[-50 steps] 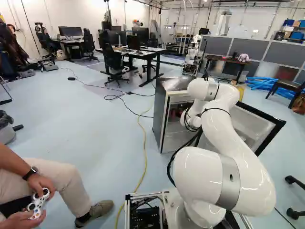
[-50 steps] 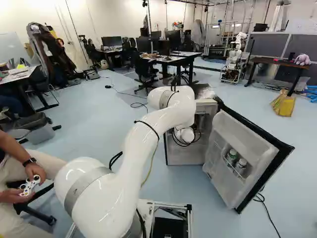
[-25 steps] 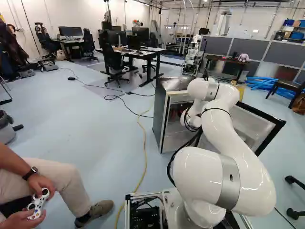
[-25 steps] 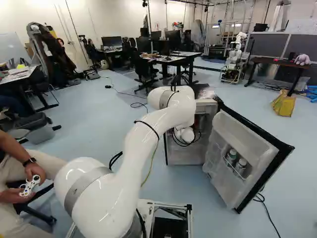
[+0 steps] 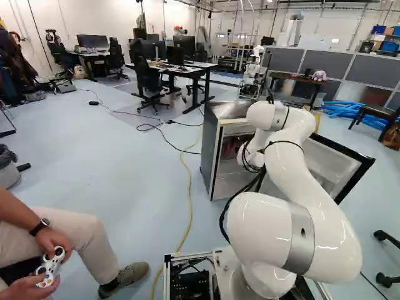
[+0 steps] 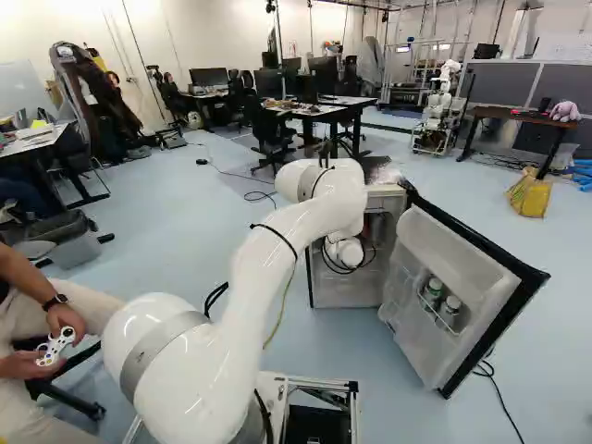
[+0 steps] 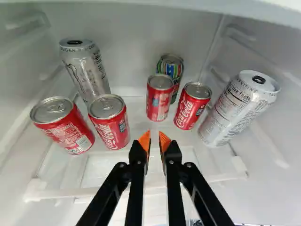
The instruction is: Grab a drink from the fridge
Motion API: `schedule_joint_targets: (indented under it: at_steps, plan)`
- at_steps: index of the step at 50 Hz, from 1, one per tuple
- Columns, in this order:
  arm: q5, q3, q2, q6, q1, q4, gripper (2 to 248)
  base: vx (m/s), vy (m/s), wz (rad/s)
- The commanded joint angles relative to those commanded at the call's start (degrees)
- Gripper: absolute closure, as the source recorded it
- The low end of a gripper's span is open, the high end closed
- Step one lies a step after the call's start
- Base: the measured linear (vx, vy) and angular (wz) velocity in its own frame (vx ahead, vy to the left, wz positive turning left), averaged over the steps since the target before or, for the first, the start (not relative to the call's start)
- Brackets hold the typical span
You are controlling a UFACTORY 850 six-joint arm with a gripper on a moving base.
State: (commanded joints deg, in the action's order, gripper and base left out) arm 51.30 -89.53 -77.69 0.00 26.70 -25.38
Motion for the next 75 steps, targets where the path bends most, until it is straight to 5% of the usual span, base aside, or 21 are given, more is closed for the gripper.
schedule_joint_targets:
  at_steps: [8, 9, 50, 55, 56, 61, 62, 66, 67, 71, 72, 75]
  plan:
    - [0.0, 1.0, 0.6, 0.0, 0.2, 0.0, 206, 0.0, 0.0, 0.0]
    - [0.0, 1.1, 0.6, 0.0, 0.2, 0.0, 225, 0.0, 0.0, 0.0]
    - [0.0, 2.9, 1.6, 0.0, 0.5, 0.0, 225, 0.0, 0.0, 0.0]
    - [0.0, 2.9, 1.6, 0.0, 0.5, 0.0, 215, 0.0, 0.0, 0.0]
    - [0.0, 2.9, 1.6, 0.0, 0.5, 0.0, 183, 0.0, 0.0, 0.0]
    - [0.0, 2.9, 1.6, 0.0, 0.5, 0.0, 183, 0.0, 0.0, 0.0]
    - [0.0, 2.9, 1.6, 0.0, 0.5, 0.0, 149, 0.0, 0.0, 0.0]
    - [0.0, 2.9, 1.6, 0.0, 0.5, 0.0, 149, 0.0, 0.0, 0.0]
    - [0.0, 2.9, 1.6, 0.0, 0.5, 0.0, 114, 0.0, 0.0, 0.0]
    - [0.0, 2.9, 1.6, 0.0, 0.5, 0.0, 114, 0.0, 0.0, 0.0]
    - [0.0, 2.9, 1.6, 0.0, 0.5, 0.0, 77, 0.0, 0.0, 0.0]
    - [0.0, 2.9, 1.6, 0.0, 0.5, 0.0, 77, 0.0, 0.0, 0.0]
